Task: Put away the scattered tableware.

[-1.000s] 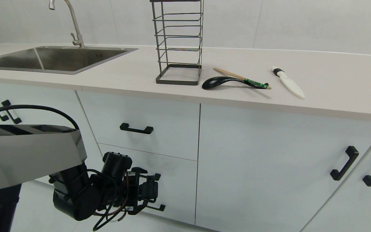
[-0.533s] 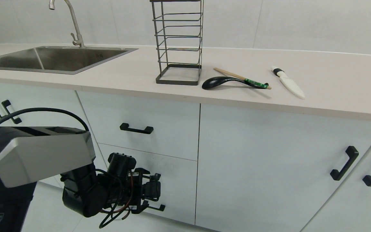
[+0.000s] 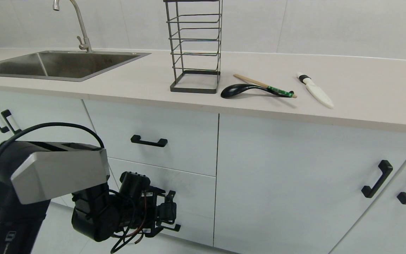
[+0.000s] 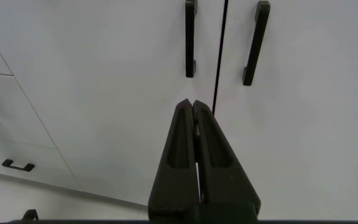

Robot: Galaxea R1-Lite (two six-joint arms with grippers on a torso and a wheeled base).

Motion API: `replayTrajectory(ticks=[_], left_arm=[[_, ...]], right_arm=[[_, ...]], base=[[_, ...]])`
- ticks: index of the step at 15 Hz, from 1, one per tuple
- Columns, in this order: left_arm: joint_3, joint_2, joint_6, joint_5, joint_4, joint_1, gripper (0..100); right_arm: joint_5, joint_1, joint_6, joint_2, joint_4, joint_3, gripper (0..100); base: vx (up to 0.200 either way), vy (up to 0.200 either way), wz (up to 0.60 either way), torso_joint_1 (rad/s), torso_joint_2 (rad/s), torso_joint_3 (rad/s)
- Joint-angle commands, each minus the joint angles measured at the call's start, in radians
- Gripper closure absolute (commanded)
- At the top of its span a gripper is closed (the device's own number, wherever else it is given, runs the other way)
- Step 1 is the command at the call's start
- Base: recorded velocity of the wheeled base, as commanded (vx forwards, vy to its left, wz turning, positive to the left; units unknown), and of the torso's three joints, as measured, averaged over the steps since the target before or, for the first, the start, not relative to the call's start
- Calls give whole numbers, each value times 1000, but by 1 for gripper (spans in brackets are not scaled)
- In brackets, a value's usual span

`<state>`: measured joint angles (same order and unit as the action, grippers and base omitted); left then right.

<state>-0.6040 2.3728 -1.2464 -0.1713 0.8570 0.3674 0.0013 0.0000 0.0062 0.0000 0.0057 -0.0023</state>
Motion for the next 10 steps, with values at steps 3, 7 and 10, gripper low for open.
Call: replayTrajectory(ticks=[3, 7, 10], left_arm=[[92, -35, -1, -5, 28, -1, 0], [150, -78, 2, -4, 106, 1, 0], [210, -161, 8, -4, 106, 18, 0]], right_arm=[[0, 0, 0, 2, 0, -1, 100], [0, 0, 0, 2, 0, 1, 100], [0, 0, 0, 2, 0, -1, 100]], base=[[0, 0, 0, 0, 0, 0], [0, 0, 0, 0, 0, 0], [0, 0, 0, 0, 0, 0]])
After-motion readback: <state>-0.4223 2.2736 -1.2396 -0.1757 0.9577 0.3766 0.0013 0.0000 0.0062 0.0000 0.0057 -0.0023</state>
